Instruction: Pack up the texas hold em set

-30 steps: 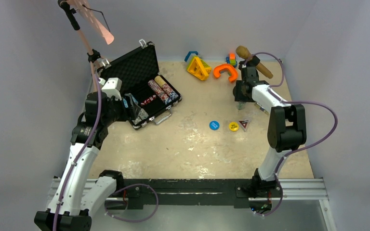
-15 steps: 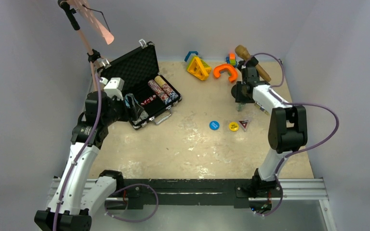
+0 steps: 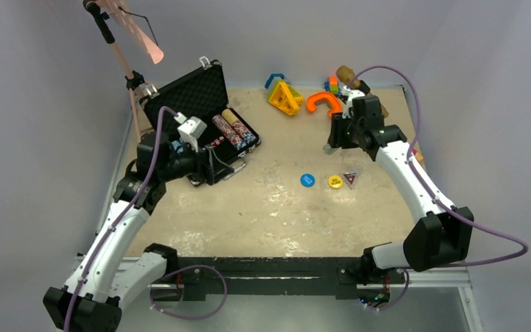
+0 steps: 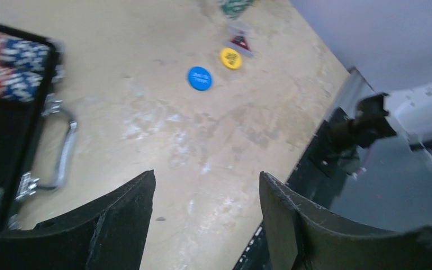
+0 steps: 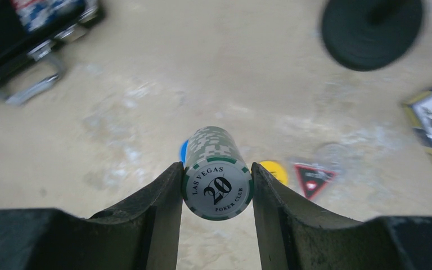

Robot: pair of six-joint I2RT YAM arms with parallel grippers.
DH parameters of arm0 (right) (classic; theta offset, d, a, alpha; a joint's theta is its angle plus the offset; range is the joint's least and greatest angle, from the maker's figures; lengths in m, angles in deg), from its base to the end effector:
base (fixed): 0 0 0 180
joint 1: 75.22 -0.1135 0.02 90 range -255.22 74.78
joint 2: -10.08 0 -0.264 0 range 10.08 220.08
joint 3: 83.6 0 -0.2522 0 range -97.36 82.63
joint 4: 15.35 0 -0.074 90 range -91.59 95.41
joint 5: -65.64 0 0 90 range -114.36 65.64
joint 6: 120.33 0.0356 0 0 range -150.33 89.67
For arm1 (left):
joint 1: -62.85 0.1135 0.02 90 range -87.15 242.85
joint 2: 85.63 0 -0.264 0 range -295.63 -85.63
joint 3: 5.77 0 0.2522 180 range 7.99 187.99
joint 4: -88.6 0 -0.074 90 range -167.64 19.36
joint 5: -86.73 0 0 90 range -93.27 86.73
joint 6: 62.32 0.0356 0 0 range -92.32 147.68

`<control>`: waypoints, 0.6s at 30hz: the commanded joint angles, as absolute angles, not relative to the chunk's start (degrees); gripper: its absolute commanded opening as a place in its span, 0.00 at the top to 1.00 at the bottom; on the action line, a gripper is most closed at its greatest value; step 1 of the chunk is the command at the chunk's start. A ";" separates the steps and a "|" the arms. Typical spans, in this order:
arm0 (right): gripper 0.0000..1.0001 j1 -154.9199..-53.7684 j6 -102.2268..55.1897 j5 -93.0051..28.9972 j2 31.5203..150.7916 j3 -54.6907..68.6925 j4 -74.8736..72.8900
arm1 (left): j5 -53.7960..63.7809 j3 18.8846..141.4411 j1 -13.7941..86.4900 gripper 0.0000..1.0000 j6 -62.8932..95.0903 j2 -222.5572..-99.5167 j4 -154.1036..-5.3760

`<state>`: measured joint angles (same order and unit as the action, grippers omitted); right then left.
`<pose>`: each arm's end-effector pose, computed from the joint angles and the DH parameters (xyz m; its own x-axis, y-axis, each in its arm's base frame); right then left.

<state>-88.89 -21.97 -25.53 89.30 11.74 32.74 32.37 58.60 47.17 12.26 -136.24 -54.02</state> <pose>0.2936 0.0721 0.3225 -0.6878 -0.0177 -0.7257 -0.1525 0.9809 0.1206 0.1790 -0.0718 0.3363 -0.5669 -0.0653 -0.8212 0.6047 0.6440 -0.4687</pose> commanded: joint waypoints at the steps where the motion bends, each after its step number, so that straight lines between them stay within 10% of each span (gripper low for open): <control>1: 1.00 -96.49 -23.22 -42.87 88.56 6.87 35.89 | 43.44 58.18 39.27 0.28 14.65 -139.49 -59.88; 18: 1.00 -111.27 -19.41 -68.90 90.06 5.73 31.18 | 33.96 59.01 28.30 0.23 19.60 -145.20 -57.32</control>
